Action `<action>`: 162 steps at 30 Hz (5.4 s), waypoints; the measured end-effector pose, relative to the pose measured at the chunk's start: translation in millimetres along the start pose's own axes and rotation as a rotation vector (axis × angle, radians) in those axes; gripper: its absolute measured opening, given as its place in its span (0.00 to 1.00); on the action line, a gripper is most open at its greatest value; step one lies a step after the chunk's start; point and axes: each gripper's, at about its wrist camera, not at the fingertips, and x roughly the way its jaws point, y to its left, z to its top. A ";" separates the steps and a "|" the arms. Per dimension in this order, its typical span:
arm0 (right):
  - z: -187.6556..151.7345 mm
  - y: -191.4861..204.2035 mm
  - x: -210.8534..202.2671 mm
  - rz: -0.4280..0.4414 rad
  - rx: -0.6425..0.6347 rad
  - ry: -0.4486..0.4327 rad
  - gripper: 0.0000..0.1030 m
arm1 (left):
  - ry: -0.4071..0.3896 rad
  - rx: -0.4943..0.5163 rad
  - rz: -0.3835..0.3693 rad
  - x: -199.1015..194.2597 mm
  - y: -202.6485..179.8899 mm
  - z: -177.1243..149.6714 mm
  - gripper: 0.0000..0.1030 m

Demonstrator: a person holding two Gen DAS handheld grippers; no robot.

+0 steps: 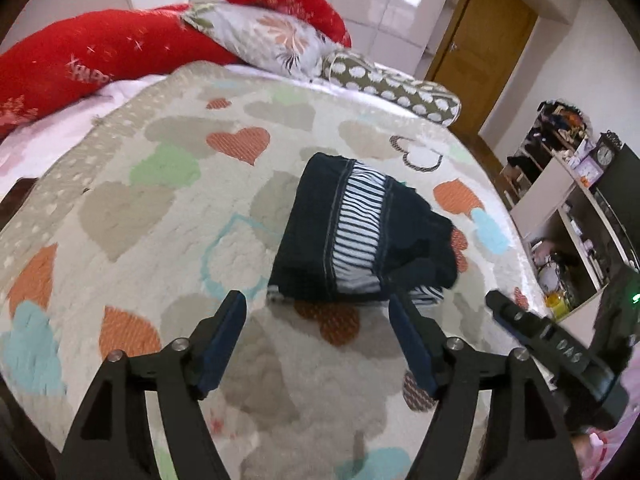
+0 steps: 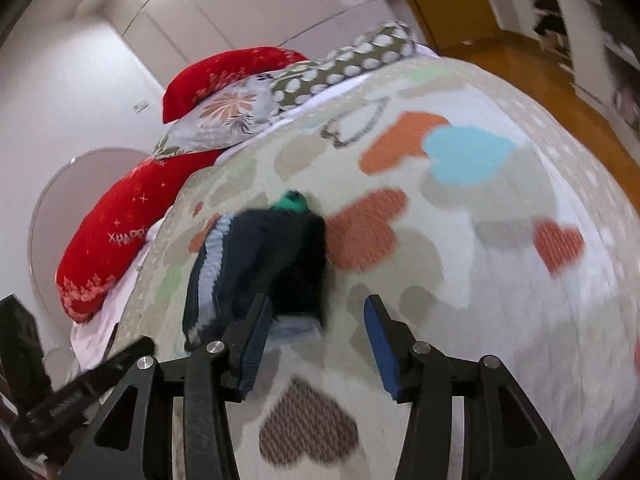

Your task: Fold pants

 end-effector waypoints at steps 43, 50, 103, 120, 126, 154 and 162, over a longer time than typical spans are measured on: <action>-56.0 24.6 -38.6 -0.100 -0.076 -0.037 0.56 | -0.068 0.032 0.247 -36.8 10.5 -38.1 0.80; -70.8 57.1 -57.5 -0.186 -0.230 -0.064 0.62 | -0.149 0.074 0.256 -69.6 -3.5 -36.9 0.83; 31.1 29.3 54.9 0.082 -0.027 0.152 0.73 | 0.096 -0.058 -0.054 55.1 46.2 51.7 0.83; 78.0 25.8 130.9 0.255 0.050 0.244 0.39 | 0.198 -0.011 -0.283 116.4 8.6 77.7 0.29; 106.7 28.0 111.6 0.264 0.026 0.170 0.39 | 0.156 0.009 -0.271 121.5 -8.0 104.9 0.29; 75.0 16.8 68.7 0.128 0.007 0.075 0.54 | 0.094 -0.012 -0.062 60.8 -3.5 59.0 0.65; 13.3 12.3 -13.6 -0.003 -0.018 -0.054 0.56 | -0.223 0.050 0.127 -37.4 -18.5 28.3 0.86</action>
